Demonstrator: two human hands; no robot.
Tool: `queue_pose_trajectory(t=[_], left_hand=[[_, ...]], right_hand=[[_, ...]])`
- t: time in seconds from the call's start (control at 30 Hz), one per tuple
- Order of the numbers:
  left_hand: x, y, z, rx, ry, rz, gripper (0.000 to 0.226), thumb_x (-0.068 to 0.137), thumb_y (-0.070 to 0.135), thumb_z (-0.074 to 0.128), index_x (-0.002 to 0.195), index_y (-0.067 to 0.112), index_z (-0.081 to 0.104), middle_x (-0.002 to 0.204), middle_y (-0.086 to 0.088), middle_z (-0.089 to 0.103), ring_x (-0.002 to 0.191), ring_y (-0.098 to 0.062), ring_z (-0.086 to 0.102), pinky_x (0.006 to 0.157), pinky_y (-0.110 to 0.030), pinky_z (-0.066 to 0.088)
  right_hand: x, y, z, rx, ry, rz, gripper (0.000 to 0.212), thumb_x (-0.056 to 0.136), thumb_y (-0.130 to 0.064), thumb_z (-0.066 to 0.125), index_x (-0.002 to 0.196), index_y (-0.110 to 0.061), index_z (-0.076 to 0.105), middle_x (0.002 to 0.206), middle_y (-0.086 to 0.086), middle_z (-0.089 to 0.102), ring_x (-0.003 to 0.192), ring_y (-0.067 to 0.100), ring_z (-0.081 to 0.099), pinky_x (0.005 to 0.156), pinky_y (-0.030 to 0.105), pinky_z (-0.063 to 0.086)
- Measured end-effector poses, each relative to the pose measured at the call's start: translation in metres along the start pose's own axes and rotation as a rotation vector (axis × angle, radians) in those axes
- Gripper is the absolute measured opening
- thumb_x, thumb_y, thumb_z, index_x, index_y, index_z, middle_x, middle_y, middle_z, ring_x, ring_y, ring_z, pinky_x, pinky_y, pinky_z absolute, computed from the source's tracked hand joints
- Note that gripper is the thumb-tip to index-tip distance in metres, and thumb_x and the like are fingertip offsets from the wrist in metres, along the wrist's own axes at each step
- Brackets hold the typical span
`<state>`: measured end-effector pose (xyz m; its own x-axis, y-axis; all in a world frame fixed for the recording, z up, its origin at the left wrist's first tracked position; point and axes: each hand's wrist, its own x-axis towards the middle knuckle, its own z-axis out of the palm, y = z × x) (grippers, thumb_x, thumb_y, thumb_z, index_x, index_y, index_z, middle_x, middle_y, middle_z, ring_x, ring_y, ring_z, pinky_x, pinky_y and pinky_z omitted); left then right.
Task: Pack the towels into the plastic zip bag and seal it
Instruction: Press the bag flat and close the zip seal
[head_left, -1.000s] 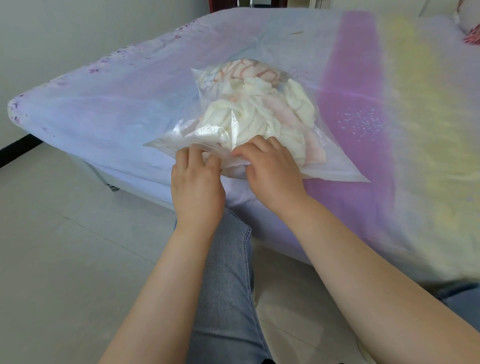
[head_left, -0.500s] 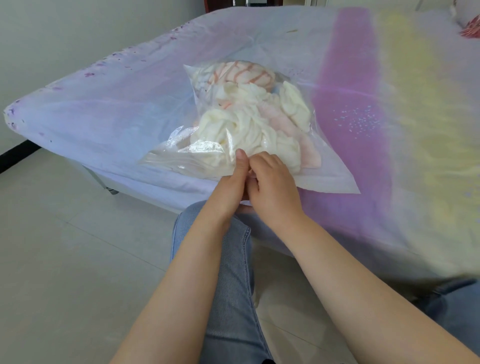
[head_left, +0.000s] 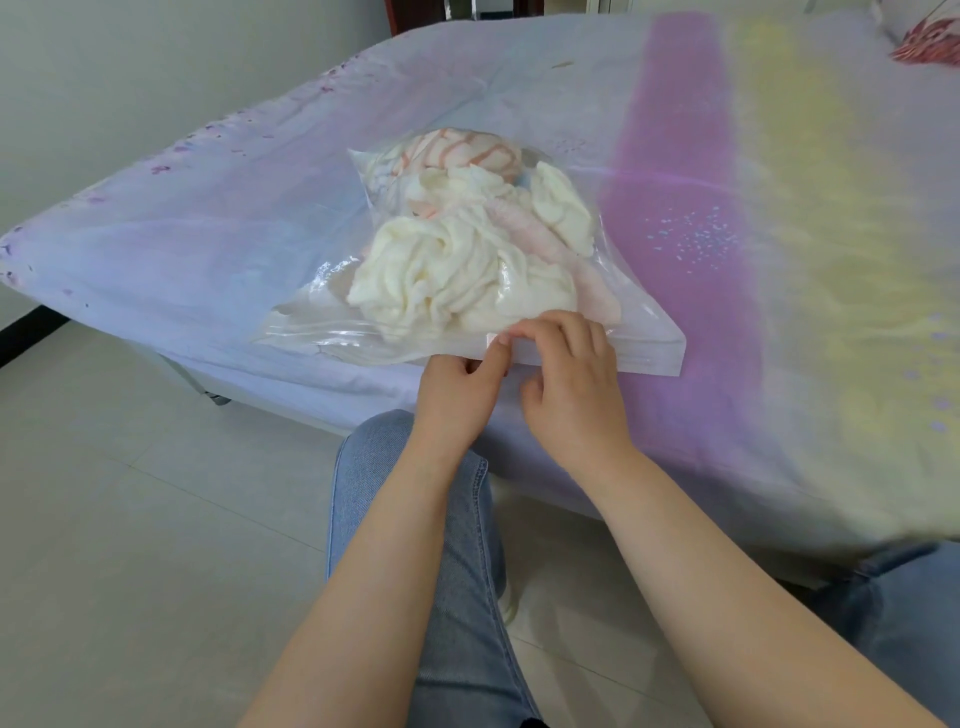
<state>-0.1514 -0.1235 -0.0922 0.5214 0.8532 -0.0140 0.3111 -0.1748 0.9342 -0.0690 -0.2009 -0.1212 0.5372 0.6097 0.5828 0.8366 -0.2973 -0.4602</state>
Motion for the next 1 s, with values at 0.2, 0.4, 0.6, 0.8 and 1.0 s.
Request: queue_pose_trajectory(t=[0.2,0.4,0.6,0.8,1.0], left_hand=[[0.002,0.0,0.01,-0.173,0.021,-0.079,0.059,0.089,0.025,0.06,0.038,0.023,0.031,0.041,0.007,0.028,0.042,-0.011,0.029,0.05,-0.025,0.029],[0.001,0.001,0.018,-0.366,0.074,-0.117,0.053,0.085,0.022,0.059,0.036,0.02,0.038,0.04,0.008,0.023,0.046,-0.016,0.022,0.05,-0.028,0.022],[0.004,-0.007,-0.003,-0.56,0.242,-0.095,0.05,0.084,0.017,0.057,0.047,0.025,0.023,0.046,0.006,0.018,0.042,-0.012,0.014,0.043,-0.018,0.015],[0.004,-0.012,-0.037,-0.664,0.324,-0.058,0.05,0.089,0.011,0.055,0.052,0.022,0.023,0.048,0.003,0.019,0.043,-0.013,0.013,0.045,-0.023,0.012],[-0.002,-0.011,-0.042,-0.601,0.338,-0.013,0.048,0.081,0.02,0.056,0.053,0.022,0.017,0.052,0.001,0.014,0.048,-0.017,0.011,0.049,-0.026,0.011]], right_hand=[[0.008,-0.001,0.006,-0.078,0.143,-0.06,0.014,0.075,-0.013,0.053,0.084,-0.014,0.064,0.09,0.001,0.061,0.083,0.024,0.054,0.066,0.034,0.045],[0.018,0.008,0.003,-0.178,0.156,-0.138,0.011,0.071,-0.007,0.061,0.073,-0.015,0.068,0.071,0.0,0.058,0.066,0.023,0.057,0.052,0.026,0.032],[0.019,0.024,0.002,-0.153,0.169,-0.128,0.011,0.074,-0.008,0.07,0.077,-0.019,0.07,0.073,-0.002,0.061,0.069,0.023,0.063,0.048,0.022,0.033],[0.025,0.033,0.003,-0.184,0.157,-0.114,0.009,0.076,-0.01,0.071,0.077,-0.019,0.069,0.076,-0.002,0.062,0.071,0.024,0.063,0.047,0.022,0.034],[0.024,0.027,-0.001,-0.229,0.096,-0.109,0.019,0.079,-0.012,0.052,0.092,-0.015,0.066,0.089,0.007,0.061,0.08,0.033,0.059,0.062,0.038,0.045]])
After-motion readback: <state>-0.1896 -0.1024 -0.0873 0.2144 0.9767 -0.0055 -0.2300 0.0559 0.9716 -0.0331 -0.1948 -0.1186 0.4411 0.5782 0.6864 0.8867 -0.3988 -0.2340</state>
